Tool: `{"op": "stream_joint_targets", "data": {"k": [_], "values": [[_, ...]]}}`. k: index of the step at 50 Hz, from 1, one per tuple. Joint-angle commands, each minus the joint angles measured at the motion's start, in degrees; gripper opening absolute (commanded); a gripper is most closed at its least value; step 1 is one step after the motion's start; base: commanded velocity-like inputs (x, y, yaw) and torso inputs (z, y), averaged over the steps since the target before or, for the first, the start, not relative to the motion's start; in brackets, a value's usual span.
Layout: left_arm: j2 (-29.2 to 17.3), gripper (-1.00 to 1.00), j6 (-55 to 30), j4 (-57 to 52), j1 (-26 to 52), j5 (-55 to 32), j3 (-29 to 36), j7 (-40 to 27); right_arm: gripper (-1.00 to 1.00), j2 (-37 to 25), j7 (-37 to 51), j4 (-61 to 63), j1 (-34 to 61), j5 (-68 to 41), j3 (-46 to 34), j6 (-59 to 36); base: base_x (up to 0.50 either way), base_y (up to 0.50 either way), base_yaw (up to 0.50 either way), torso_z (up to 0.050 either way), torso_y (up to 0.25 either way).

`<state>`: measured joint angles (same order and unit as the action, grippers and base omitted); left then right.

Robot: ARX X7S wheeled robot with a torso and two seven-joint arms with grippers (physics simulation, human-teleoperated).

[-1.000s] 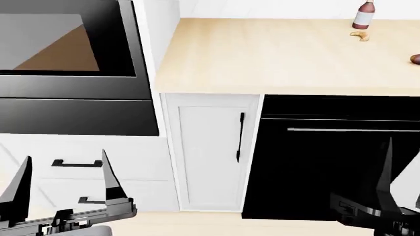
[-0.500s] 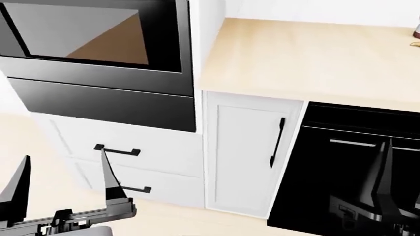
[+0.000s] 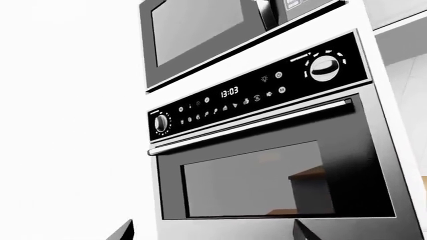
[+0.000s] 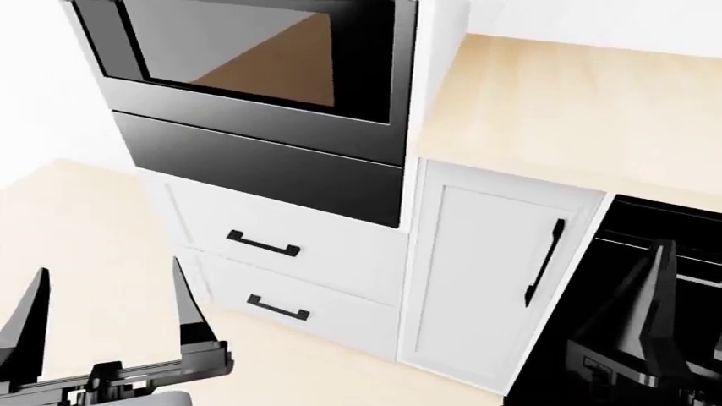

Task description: Open the oven door

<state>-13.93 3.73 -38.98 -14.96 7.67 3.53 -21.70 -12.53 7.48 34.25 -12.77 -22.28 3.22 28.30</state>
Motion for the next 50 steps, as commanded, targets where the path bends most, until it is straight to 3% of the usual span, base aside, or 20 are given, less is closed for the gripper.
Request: {"op": "stream_joint_targets", "data": {"k": [1,37,50], "values": [[-0.3,1.00,-0.3,-0.1,0.1,0.0,0.2,-0.4,1.00,-0.4,0.1,0.2,-0.3,-0.2,-0.3,0.3,0.00,0.00,0.50,0.000,0.000],[-1.3,1.00,-0.2,-0.2,-0.3,-0.1,0.7,-1.5,1.00,-2.3,0.9,0.8,-0.8,-1.4,-1.3,-0.4,0.00,0.00,0.49,0.000,0.000],[-1.7,1.00,-0.3,-0.2,-0.2,-0.2,0.9,-1.9,1.00,-2.9,0.6,0.8,-1.1,-1.4,-1.9,-0.3,0.05,-0.06,0.00,0.000,0.000]]}}
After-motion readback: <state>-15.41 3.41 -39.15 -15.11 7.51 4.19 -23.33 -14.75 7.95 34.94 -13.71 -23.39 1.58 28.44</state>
